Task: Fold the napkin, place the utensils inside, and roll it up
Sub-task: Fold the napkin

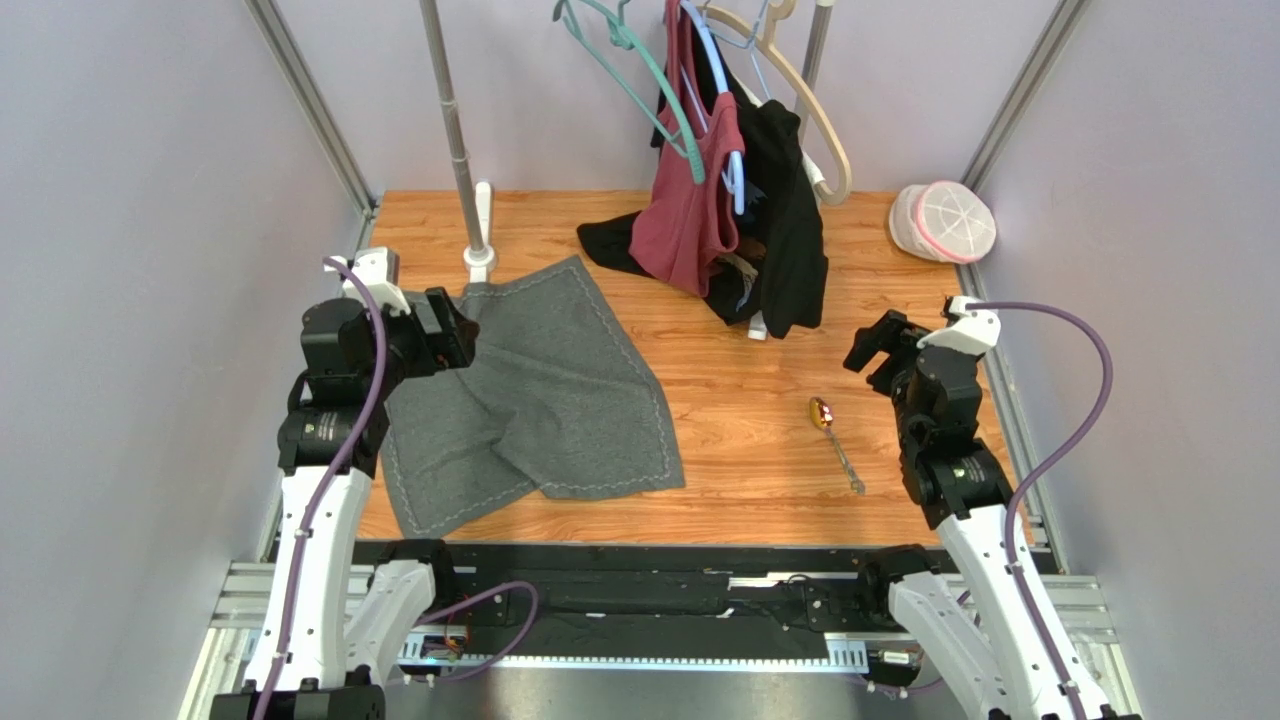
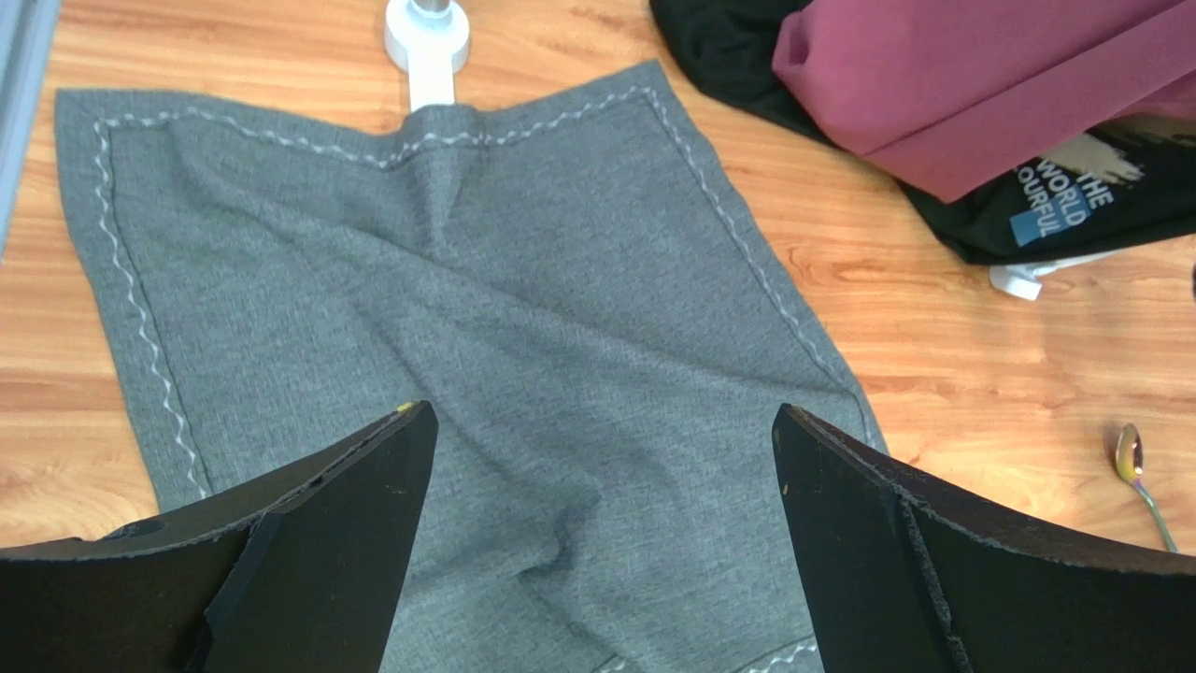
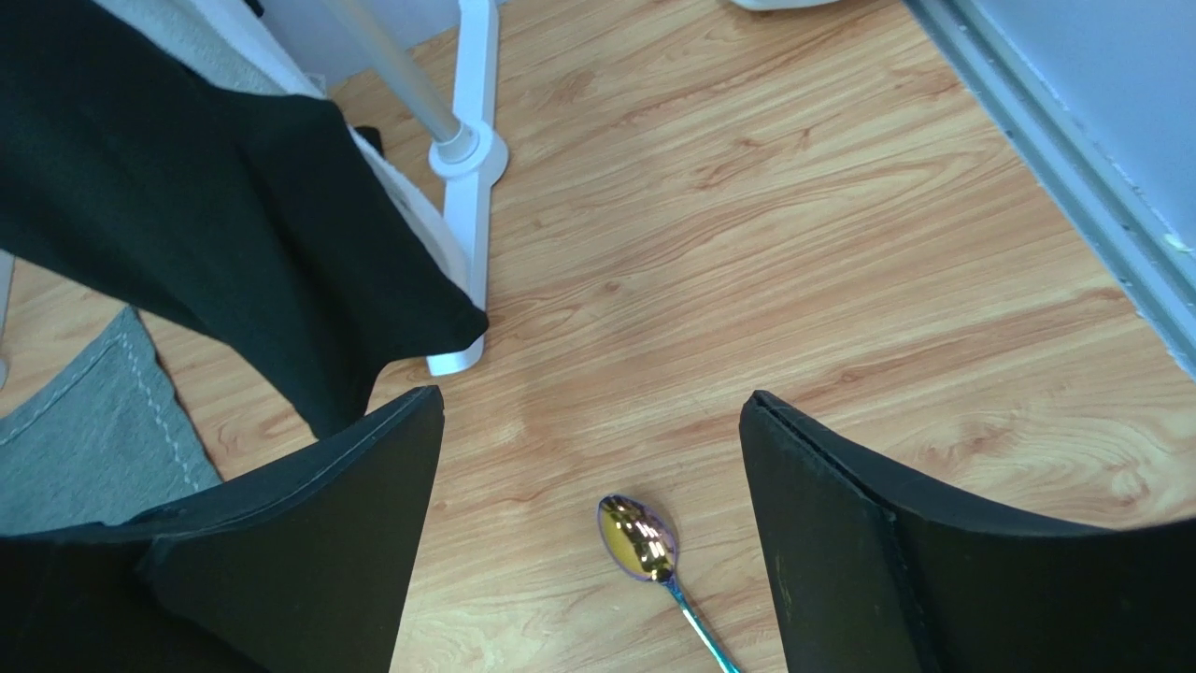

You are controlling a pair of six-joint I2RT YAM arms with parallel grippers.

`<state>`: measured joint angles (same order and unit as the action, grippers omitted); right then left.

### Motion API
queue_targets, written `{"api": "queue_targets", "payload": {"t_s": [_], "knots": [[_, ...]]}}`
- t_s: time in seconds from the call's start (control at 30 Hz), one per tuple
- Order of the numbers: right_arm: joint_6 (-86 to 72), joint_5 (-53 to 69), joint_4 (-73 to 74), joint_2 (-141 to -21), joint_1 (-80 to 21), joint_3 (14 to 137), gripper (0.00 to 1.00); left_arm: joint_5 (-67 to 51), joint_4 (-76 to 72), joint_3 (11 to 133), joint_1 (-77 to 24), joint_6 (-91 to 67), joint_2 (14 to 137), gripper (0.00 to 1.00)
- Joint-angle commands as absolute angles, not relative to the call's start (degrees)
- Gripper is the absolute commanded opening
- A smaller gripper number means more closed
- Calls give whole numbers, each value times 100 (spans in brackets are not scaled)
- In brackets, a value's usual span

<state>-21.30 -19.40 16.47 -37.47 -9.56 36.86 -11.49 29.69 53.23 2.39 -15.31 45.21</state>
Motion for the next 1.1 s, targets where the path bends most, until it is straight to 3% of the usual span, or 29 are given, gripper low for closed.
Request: {"api": "queue_targets", "payload": {"t_s": [0.0,0.23,0.37,0.53,0.83,1.07], "knots": [[-2083,-1451,1529,-3736,-975,3893,81,-1142,3094,5581,272,-1538,4676,99],[-2057,-729,1441,-3612,-1457,3858,82,-1476,2989,5511,281,-1415,4606,99],[-1943,-1246,1100,-3928,-3248,3929,83,-1836,2936,5362,272,-1433,4640,98],[-1898,-2091,528,-5610,-5156,4270,85,-2030,2953,5335,281,-1380,4693,97],[-1837,-1205,-149,-8426,-5519,6071,85,-2478,2936,5212,272,-1450,4781,94],[-1670,-1213,351,-10606,-5449,7987,86,-2373,2980,5203,272,-1476,4737,94]]}}
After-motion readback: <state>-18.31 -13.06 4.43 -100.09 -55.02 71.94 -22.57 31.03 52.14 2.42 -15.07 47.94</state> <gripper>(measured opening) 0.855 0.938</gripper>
